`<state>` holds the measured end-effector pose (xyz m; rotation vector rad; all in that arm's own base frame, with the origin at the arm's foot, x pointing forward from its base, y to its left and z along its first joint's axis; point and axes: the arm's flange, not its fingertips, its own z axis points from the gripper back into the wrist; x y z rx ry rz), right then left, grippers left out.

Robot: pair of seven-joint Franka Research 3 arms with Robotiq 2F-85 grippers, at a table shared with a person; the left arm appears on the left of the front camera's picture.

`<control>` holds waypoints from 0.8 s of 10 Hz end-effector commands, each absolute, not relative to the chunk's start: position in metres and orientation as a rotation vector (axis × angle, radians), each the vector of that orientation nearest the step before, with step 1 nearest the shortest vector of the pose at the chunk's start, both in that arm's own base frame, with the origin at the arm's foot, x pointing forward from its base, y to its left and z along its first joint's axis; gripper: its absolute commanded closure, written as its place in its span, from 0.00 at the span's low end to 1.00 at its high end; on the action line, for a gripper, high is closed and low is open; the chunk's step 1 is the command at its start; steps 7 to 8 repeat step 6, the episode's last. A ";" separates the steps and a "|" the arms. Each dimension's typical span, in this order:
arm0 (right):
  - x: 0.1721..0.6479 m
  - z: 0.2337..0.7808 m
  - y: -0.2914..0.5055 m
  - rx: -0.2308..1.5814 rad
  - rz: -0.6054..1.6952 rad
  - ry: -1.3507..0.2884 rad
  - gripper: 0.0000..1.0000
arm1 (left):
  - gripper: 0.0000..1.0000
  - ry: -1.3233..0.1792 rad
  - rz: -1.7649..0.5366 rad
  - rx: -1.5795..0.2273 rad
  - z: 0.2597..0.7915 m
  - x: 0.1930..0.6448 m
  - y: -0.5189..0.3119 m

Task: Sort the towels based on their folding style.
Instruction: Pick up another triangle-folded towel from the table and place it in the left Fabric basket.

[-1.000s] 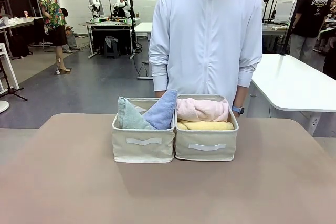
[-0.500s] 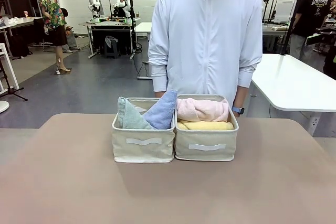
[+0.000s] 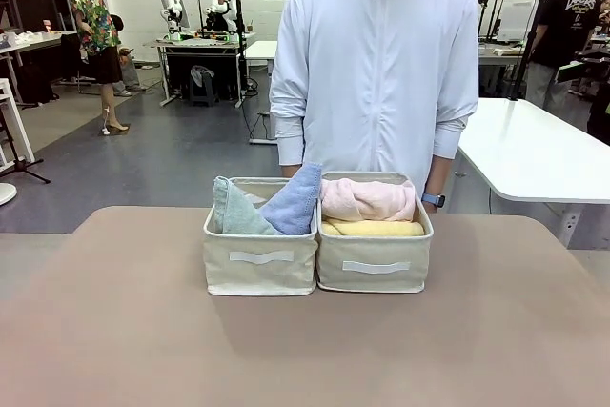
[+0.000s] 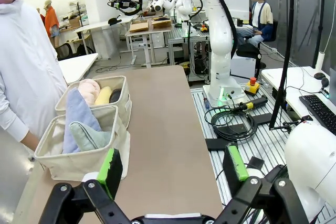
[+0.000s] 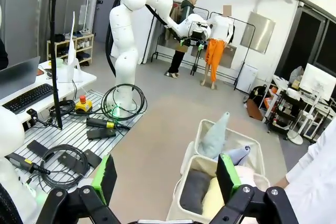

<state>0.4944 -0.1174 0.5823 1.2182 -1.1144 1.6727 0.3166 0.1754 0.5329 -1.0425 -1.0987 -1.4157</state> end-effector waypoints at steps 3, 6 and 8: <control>0.490 0.579 -0.118 1.212 1.689 -1.117 0.00 | 0.00 -1.137 -1.424 -1.040 0.533 0.315 0.175; 0.490 0.579 -0.118 1.212 1.689 -1.117 0.00 | 0.00 -1.137 -1.424 -1.040 0.533 0.315 0.175; 0.490 0.579 -0.118 1.212 1.689 -1.117 0.00 | 0.00 -1.137 -1.424 -1.040 0.533 0.315 0.175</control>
